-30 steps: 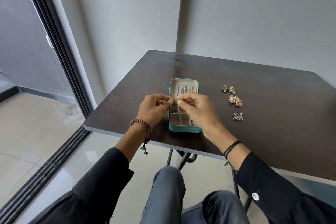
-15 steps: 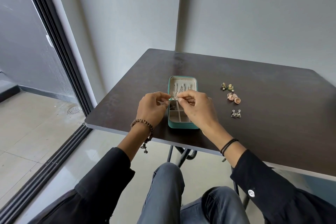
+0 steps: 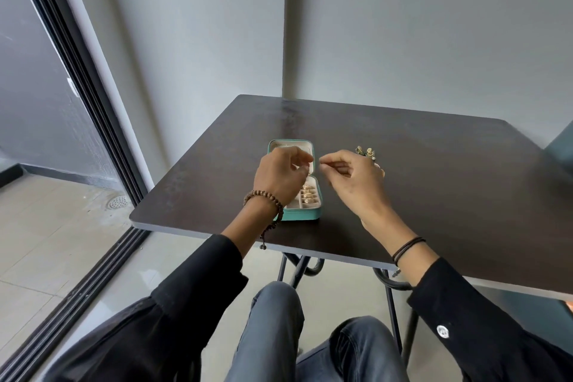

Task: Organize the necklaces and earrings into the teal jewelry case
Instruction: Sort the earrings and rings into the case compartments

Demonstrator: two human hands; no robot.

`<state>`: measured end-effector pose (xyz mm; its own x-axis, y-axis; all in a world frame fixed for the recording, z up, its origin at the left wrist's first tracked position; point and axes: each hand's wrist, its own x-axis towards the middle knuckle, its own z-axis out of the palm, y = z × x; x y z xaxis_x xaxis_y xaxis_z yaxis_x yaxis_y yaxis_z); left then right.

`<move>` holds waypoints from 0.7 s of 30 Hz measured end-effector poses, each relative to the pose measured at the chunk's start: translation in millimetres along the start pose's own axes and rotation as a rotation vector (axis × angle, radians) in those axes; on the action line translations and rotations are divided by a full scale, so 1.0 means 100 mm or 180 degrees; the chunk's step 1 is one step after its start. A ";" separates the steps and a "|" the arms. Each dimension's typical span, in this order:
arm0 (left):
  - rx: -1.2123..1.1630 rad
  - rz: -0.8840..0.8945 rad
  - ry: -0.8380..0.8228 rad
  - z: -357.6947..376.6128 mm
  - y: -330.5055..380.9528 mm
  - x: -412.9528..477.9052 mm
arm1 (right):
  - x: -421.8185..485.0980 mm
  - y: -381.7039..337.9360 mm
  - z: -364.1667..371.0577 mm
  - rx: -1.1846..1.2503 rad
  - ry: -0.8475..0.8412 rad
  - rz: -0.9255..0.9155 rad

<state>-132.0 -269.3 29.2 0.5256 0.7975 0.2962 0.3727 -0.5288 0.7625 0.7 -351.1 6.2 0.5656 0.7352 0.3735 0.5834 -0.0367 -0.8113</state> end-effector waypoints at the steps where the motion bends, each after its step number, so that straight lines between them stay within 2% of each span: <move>1: -0.0038 0.0031 -0.0061 0.06 0.06 0.00 | -0.01 0.05 -0.07 0.0001 0.0067 0.0054; 6: -0.0386 0.0065 -0.0417 0.43 0.38 -0.03 | -0.06 0.31 -0.42 -0.0222 0.0335 0.0239; 12: 0.0211 -0.0055 -0.0458 0.94 0.61 -0.07 | -0.03 0.69 -0.62 -0.0941 0.0691 0.0502; 17: 0.0555 -0.0434 -0.0555 1.25 0.51 -0.03 | -0.02 0.88 -0.62 -0.1200 0.0405 0.0695; 21: 0.0714 -0.0446 -0.0469 1.35 0.39 0.02 | 0.00 0.91 -0.59 -0.1130 0.0433 0.0714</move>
<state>-13.0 -327.8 -18.3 0.5563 0.8252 0.0979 0.6004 -0.4806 0.6392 87.8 -394.2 -41.0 0.7589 0.5875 0.2809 0.5881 -0.4330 -0.6831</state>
